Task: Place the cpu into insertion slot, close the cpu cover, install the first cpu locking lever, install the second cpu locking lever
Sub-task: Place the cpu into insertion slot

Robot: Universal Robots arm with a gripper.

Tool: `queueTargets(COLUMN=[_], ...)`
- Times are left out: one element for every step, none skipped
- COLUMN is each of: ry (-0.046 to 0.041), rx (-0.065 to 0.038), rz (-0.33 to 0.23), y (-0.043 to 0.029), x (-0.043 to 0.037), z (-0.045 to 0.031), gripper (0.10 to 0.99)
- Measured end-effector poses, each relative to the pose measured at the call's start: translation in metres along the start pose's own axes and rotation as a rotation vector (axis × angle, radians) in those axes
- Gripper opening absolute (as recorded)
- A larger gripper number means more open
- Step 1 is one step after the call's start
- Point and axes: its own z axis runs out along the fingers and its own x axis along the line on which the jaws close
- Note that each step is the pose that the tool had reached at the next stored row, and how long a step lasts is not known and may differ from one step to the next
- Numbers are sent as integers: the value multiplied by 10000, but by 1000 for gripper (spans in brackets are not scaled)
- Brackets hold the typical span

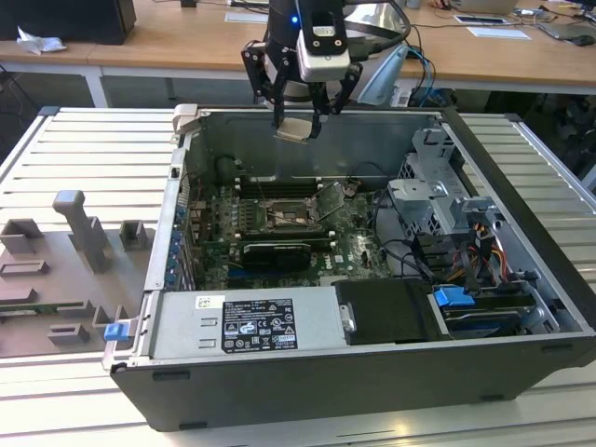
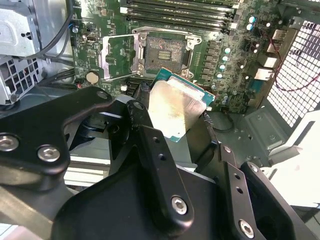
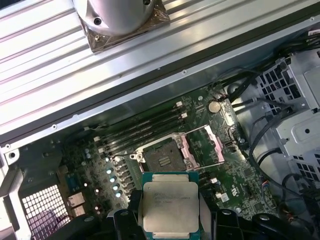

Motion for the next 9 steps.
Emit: queueTargets(ry=[-5, -14, -26, -36, -45, -50, -53, -58, -60], rx=[-4, -5, -8, -10, -9, -10, -9, -9, -10], rz=[51, 159, 287, 423, 551, 624, 686, 759, 803], y=[0, 0, 0, -1, -1, -1, -2, -2, -2], x=[0, 0, 0, 0, -1, -1, 0, -1, -1], z=[2, 4, 8, 13, 17, 19, 21, 23, 25], gripper=[537, 537, 537, 537, 537, 537, 537, 537, 537])
